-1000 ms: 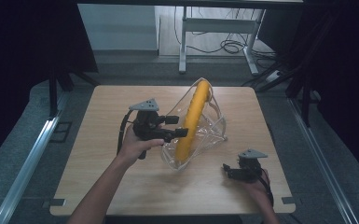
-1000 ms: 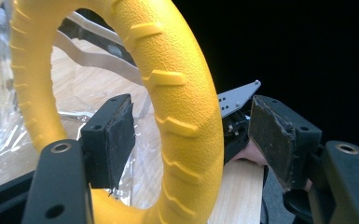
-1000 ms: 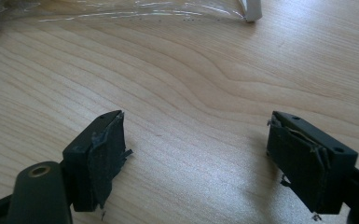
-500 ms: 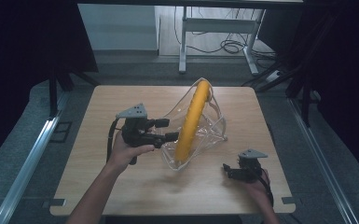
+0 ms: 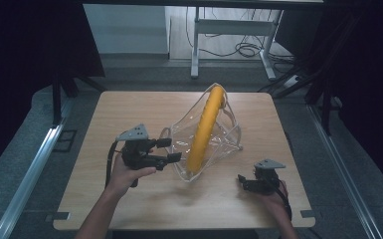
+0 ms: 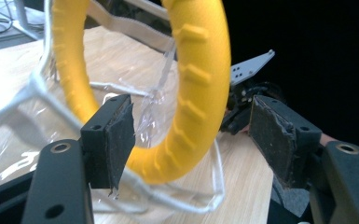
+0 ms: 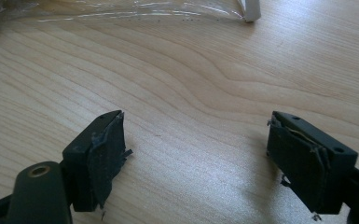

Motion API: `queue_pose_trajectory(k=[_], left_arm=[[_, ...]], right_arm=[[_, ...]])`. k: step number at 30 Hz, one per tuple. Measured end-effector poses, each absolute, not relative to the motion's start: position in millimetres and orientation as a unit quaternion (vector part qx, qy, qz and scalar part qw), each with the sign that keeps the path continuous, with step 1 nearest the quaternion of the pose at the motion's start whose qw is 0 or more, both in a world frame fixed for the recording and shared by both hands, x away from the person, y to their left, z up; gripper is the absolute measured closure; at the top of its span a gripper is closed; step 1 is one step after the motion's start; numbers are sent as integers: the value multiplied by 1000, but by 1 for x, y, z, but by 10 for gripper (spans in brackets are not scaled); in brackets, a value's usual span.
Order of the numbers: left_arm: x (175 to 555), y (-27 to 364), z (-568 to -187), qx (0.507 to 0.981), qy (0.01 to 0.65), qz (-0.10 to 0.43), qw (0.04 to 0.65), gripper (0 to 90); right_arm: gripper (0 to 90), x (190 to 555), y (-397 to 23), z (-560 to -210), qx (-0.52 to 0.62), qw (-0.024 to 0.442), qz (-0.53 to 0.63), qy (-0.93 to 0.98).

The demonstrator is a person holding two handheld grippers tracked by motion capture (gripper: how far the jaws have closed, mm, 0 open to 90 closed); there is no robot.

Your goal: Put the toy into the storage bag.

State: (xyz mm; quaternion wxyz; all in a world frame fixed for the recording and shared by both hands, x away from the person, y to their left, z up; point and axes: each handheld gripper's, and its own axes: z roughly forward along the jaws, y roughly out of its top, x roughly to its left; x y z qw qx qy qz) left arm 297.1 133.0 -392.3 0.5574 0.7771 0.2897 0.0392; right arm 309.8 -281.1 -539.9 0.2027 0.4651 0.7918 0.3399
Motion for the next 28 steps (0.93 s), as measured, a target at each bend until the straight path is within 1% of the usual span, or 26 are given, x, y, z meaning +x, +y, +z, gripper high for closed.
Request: queue_pose_trajectory(k=[13, 19, 28], left_arm=[[275, 166, -424, 787, 331, 96, 511, 309], [273, 173, -431, 786, 347, 104, 501, 309], [275, 171, -433, 787, 343, 99, 503, 306]], right_arm=[[192, 310, -281, -540, 466, 205, 339, 791], [191, 310, -281, -540, 467, 206, 339, 790], [192, 310, -281, -540, 467, 205, 339, 790]])
